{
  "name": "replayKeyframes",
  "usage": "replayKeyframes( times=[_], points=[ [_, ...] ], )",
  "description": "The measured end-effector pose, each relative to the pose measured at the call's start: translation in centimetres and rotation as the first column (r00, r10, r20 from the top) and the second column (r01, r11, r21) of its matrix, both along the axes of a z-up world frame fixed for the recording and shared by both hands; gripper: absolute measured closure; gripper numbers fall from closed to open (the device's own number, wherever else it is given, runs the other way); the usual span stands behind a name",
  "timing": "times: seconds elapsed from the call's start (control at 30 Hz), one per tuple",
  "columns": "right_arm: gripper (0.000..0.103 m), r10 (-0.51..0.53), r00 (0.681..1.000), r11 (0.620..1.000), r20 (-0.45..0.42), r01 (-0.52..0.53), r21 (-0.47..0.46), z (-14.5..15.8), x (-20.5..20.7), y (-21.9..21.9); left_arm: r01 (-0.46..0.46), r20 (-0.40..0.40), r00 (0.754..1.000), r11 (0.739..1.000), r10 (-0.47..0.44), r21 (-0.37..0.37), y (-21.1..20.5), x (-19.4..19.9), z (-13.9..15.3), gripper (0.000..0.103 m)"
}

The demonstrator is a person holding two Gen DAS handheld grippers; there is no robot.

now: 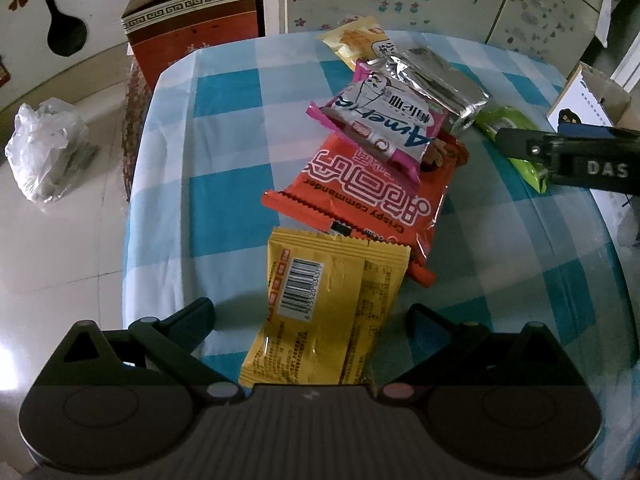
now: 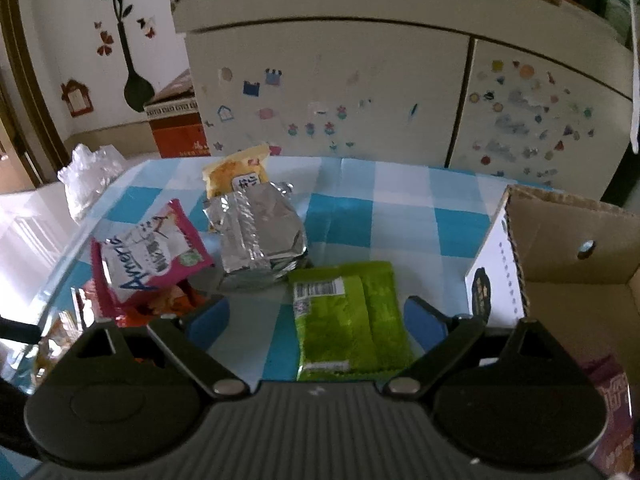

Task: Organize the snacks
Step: 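Close the left tool on the yellow packet while the right tool closes on the green packet, then carry the yellow packet toward the box with the left tool while the right tool carries the green packet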

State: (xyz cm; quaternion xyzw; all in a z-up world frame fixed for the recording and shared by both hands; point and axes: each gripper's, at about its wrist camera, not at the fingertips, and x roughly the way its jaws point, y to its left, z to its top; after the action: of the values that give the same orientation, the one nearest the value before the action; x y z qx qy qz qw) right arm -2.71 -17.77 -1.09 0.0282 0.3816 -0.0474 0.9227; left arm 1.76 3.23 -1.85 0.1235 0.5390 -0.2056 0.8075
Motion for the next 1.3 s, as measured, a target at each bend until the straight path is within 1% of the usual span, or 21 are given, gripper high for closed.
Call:
replayKeyframes(
  times=[0.2,0.33,0.57,0.67,0.73,0.77,0.8,0.87,0.9,0.93,1.03,1.17,1.3],
  points=[
    [0.009,-0.015,1.000,1.000,-0.021,0.016,0.012,-0.9,0.9,-0.4,-0.015,-0.006,1.000,1.000,0.015,0.004,0.0,0.0,0.1,0.000],
    [0.009,-0.017,0.999,1.000,-0.049,0.017,-0.008,-1.9,1.4,-0.3,-0.010,-0.001,1.000,1.000,0.010,0.007,-0.1,-0.2,0.0,0.000],
    [0.005,-0.015,0.999,1.000,-0.052,0.013,-0.022,-2.3,1.5,-0.1,-0.002,0.006,1.000,1.000,0.002,0.006,0.0,-0.4,0.1,0.000],
    [0.010,-0.023,0.998,0.999,-0.054,0.022,-0.032,-2.2,1.5,0.0,0.001,0.010,1.000,1.000,-0.001,0.006,-0.1,-0.6,0.2,0.001],
    [0.017,-0.026,0.998,0.999,-0.053,0.024,-0.033,-2.1,1.3,-0.1,0.016,0.015,1.000,1.000,-0.016,0.000,-0.4,-0.9,0.5,0.009],
    [0.023,-0.023,0.998,0.999,-0.052,0.021,-0.029,-2.0,1.3,-0.1,0.027,0.020,0.999,1.000,-0.027,0.000,-0.5,-1.0,0.7,0.012],
    [0.029,-0.022,0.998,0.999,-0.051,0.021,-0.026,-1.8,1.2,-0.1,0.042,0.023,0.999,0.999,-0.042,-0.005,-0.7,-1.2,0.8,0.020],
    [0.039,-0.021,0.998,0.999,-0.052,0.019,-0.031,-1.6,1.1,0.1,0.071,0.031,0.997,0.997,-0.071,-0.011,-1.1,-1.6,1.2,0.029],
    [0.041,-0.020,0.998,0.999,-0.057,0.018,-0.032,-1.5,1.0,0.1,0.080,0.028,0.996,0.997,-0.080,-0.018,-1.3,-1.8,1.3,0.036],
    [0.041,-0.021,0.998,0.999,-0.062,0.019,-0.034,-1.5,0.9,0.2,0.090,0.028,0.996,0.996,-0.089,-0.021,-1.6,-2.0,1.4,0.040],
    [0.044,-0.029,0.997,1.000,-0.076,0.028,-0.013,-1.3,0.5,0.3,0.122,0.011,0.993,0.991,-0.122,-0.048,-2.0,-2.5,1.6,0.041],
    [0.044,-0.062,0.993,0.996,-0.097,0.068,0.053,-0.9,-0.5,-0.1,0.170,0.009,0.985,0.983,-0.170,-0.062,-2.8,-3.7,1.7,0.043],
    [0.044,-0.095,0.991,0.989,-0.095,0.105,0.101,0.0,-1.6,-0.8,0.193,0.009,0.981,0.978,-0.193,-0.076,-3.2,-4.3,1.8,0.043]
  ],
)
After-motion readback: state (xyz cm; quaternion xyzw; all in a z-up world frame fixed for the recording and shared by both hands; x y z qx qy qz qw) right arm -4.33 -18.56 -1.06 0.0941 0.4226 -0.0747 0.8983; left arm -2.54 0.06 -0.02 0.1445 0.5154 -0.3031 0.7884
